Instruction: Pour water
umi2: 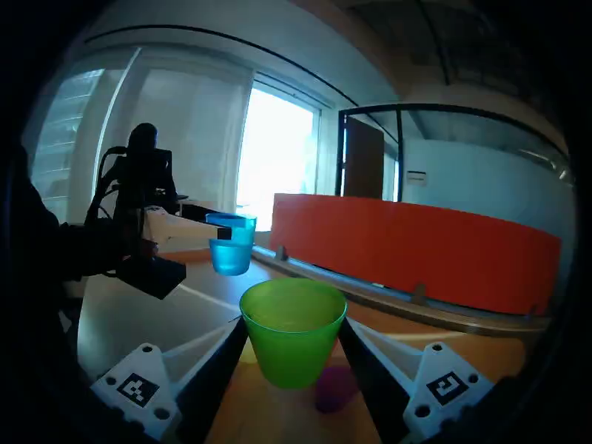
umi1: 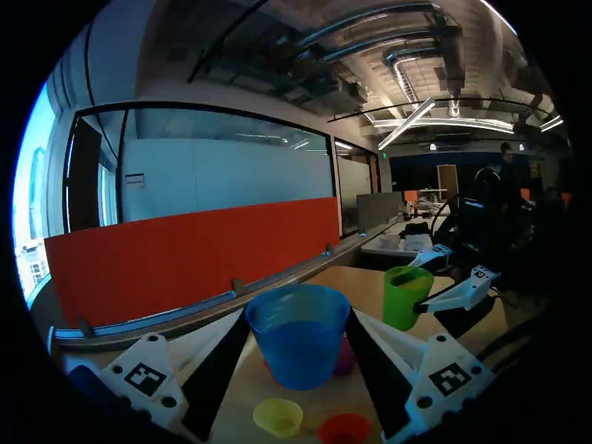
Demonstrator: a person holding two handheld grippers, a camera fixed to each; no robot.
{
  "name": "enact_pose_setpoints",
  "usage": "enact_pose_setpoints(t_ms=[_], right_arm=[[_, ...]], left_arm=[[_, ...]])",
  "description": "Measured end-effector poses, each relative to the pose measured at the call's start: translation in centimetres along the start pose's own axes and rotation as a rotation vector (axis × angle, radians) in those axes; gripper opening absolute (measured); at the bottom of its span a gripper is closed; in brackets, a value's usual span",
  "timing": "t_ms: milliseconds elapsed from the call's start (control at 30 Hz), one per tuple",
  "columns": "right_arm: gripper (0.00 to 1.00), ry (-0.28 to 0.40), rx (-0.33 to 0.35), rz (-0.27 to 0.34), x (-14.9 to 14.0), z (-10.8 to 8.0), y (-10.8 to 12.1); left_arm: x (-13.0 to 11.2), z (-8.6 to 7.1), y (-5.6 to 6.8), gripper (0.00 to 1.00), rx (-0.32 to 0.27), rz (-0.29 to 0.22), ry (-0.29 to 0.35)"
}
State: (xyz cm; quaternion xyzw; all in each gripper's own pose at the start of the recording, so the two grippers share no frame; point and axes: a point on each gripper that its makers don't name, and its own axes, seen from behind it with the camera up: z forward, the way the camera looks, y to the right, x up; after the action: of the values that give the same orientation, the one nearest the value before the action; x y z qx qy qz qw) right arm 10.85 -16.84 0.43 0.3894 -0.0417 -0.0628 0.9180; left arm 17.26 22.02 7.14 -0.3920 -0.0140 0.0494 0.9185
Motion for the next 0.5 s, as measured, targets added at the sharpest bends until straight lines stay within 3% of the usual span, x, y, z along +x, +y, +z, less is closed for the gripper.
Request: enact_pose_setpoints(t_ms=[500], right_arm=[[0.90,0.001,0.038,0.007,-0.1,0.8,-1.1]], left_arm=[[0.9,-0.6,-0.8,0.87,0.025,0.042,0.004]])
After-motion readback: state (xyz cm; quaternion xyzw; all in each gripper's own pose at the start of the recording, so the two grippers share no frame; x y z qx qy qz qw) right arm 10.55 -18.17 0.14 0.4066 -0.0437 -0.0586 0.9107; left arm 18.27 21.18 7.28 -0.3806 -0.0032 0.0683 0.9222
